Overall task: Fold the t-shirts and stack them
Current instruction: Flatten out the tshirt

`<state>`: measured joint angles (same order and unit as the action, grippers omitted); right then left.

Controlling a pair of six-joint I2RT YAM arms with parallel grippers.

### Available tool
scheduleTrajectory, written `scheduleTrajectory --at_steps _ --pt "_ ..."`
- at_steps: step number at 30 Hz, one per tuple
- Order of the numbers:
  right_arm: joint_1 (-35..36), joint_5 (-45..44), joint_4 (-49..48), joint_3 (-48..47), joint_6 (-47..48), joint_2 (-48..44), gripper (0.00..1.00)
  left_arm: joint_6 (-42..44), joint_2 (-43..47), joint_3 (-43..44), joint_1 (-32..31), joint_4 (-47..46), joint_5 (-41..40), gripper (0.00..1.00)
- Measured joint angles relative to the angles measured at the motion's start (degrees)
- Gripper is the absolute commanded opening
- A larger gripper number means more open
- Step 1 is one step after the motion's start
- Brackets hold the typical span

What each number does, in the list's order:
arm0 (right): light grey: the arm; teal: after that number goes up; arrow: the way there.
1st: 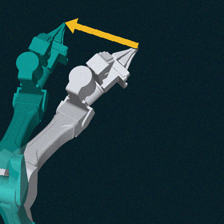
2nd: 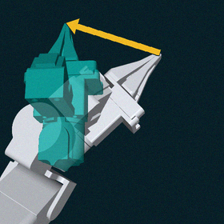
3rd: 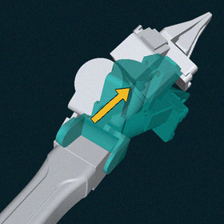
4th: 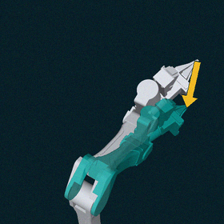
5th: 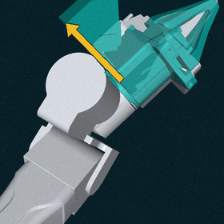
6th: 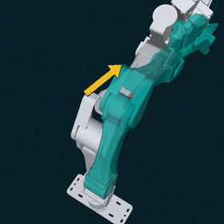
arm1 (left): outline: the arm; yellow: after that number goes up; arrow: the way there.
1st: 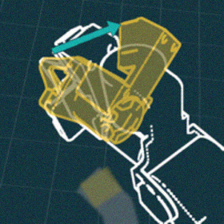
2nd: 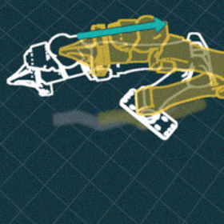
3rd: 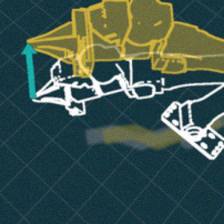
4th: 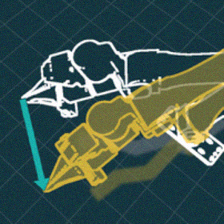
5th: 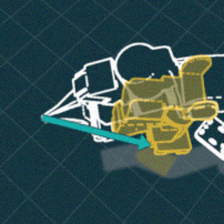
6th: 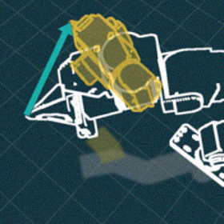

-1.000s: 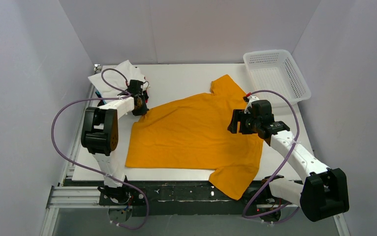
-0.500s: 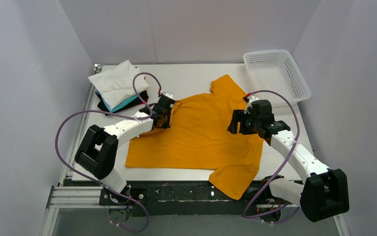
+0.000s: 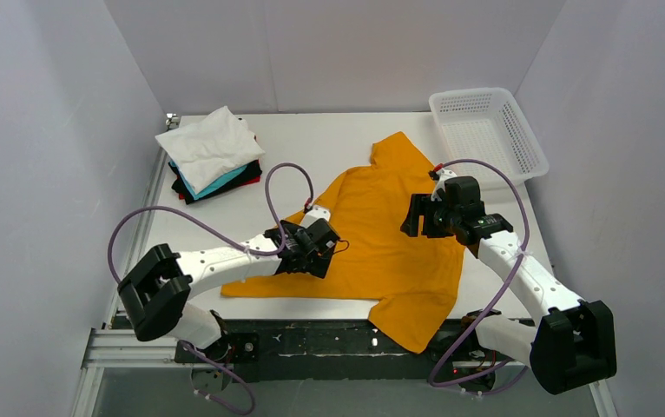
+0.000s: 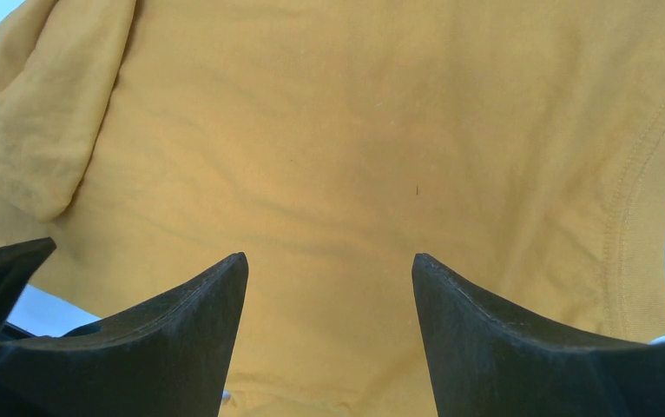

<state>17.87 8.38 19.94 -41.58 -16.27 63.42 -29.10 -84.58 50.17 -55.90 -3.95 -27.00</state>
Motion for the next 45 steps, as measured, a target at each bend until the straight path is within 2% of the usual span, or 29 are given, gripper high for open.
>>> scheduleTrajectory --at_steps 4,6,9,11,13,18,36,38,41,43,44,45 --pt "0.0 0.0 0.0 0.0 0.0 0.0 0.77 -1.7 4.5 0.5 0.7 3.1 -2.2 0.98" --pt "0.0 -0.1 0.0 0.0 0.0 0.0 0.77 -2.9 6.2 1.4 3.5 3.5 -0.9 0.98" --pt "0.0 -0.1 0.0 0.0 0.0 0.2 0.77 -7.5 4.2 1.8 15.7 2.3 8.5 0.98" --pt "0.0 -0.5 0.0 0.0 0.0 1.0 0.77 -10.3 0.7 2.2 21.3 0.8 14.7 0.87" --pt "0.0 -0.7 0.0 0.0 0.0 1.2 0.77 -13.3 -3.0 2.2 26.0 -1.9 20.9 0.83" --pt "0.0 -0.7 0.0 0.0 0.0 1.2 0.77 -15.1 -6.5 2.3 27.5 -3.5 23.0 0.78" --pt "0.0 -0.7 0.1 0.0 0.0 1.7 0.77 -14.9 -7.0 3.9 28.4 -4.2 23.8 0.52" --pt "0.0 -0.7 0.1 0.0 0.0 1.7 0.77 -14.6 -6.9 4.6 28.4 -3.7 23.8 0.47" --pt "0.0 -0.7 0.1 0.0 0.0 1.8 0.77 -14.4 -6.9 4.8 28.4 -3.1 23.6 0.24" --pt "0.0 -0.7 0.1 0.0 0.0 2.0 0.77 -13.9 -6.9 4.8 28.4 -2.8 23.6 0.05" --pt "0.0 -0.7 0.1 0.0 0.0 2.2 0.77 -13.4 -6.9 5.0 28.4 -2.3 23.6 0.00" --pt "0.0 -0.7 0.1 0.0 0.0 2.4 0.77 -13.5 -7.0 5.2 28.4 -1.9 23.6 0.00"
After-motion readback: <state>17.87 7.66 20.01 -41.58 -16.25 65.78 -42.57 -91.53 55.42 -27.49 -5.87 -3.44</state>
